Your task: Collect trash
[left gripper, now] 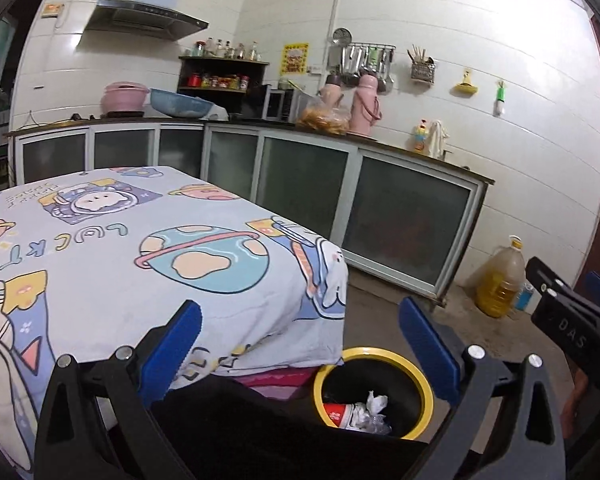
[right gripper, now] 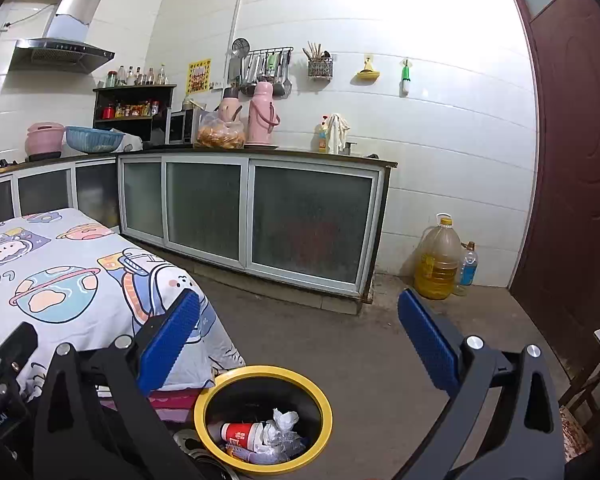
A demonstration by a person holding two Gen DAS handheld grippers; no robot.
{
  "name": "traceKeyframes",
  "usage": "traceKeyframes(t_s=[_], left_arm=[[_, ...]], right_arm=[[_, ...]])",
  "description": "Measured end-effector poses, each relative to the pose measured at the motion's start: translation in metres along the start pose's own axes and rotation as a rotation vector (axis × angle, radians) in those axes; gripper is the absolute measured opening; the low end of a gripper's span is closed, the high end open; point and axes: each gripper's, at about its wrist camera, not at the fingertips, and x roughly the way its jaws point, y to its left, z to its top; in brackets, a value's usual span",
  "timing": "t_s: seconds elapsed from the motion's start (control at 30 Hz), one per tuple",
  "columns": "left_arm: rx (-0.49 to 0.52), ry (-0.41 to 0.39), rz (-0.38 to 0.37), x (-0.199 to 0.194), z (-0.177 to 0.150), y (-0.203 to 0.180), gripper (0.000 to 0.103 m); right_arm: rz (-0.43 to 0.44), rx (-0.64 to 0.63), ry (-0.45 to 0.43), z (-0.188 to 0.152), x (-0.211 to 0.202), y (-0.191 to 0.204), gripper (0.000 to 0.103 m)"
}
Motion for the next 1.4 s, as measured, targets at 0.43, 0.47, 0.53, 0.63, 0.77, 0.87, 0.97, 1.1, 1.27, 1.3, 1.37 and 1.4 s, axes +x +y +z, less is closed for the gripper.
traceKeyframes(t_s=[0.43,0.47,0.53,0.63,0.77,0.87,0.97,1.1,1.27,1.3,1.37,1.4], left_arm=[[0.125,-0.02,-0.015,-0.005,-0.005,-0.019,0.095],[0.115,-0.02,-0.016,-0.005,-0.005,-0.017,0.095],[0.106,-0.015,0.002,-0.004,-0.003,-0.016,0.095],[0.102,-0.001,0.084,-0.002,0.001,-0.017,0.095],[0.056,-0.004,0.138,-0.007,0.013,-0.009,0.095],[-0.002,-0.005,0.139,-0.014,0.027,0.001,0.095],[-0.05,-0.018,0.138,-0.025,0.035,0.005,0.095],[0.004,-0.045,0.19,-0.034,0.032,-0.01,0.095],[0.042,-0.025,0.182,-0.033,0.022,-0.018,0.095],[0.043,-0.017,0.187,-0.032,0.021,-0.018,0.095],[0.039,-0.01,0.205,-0.032,0.019,-0.017,0.095],[0.034,-0.013,0.209,-0.033,0.019,-0.016,0.095]], right_arm=[[-0.029,0.004,0.037,-0.004,0.005,0.0,0.095],[-0.032,0.003,0.039,-0.005,0.005,0.0,0.095],[-0.036,-0.007,0.04,-0.006,0.005,0.003,0.095],[-0.035,-0.04,0.041,-0.007,0.006,0.01,0.095],[-0.045,-0.019,-0.013,0.002,0.001,0.013,0.095],[-0.026,0.041,-0.055,0.009,-0.006,0.009,0.095],[-0.003,0.06,-0.103,0.01,-0.018,0.007,0.095],[0.034,0.04,-0.103,0.005,-0.023,0.01,0.095],[0.054,0.013,-0.07,-0.001,-0.021,0.015,0.095],[0.052,0.007,-0.071,-0.002,-0.022,0.016,0.095],[0.044,0.001,-0.081,-0.003,-0.024,0.017,0.095],[0.041,0.004,-0.084,-0.005,-0.026,0.018,0.095]])
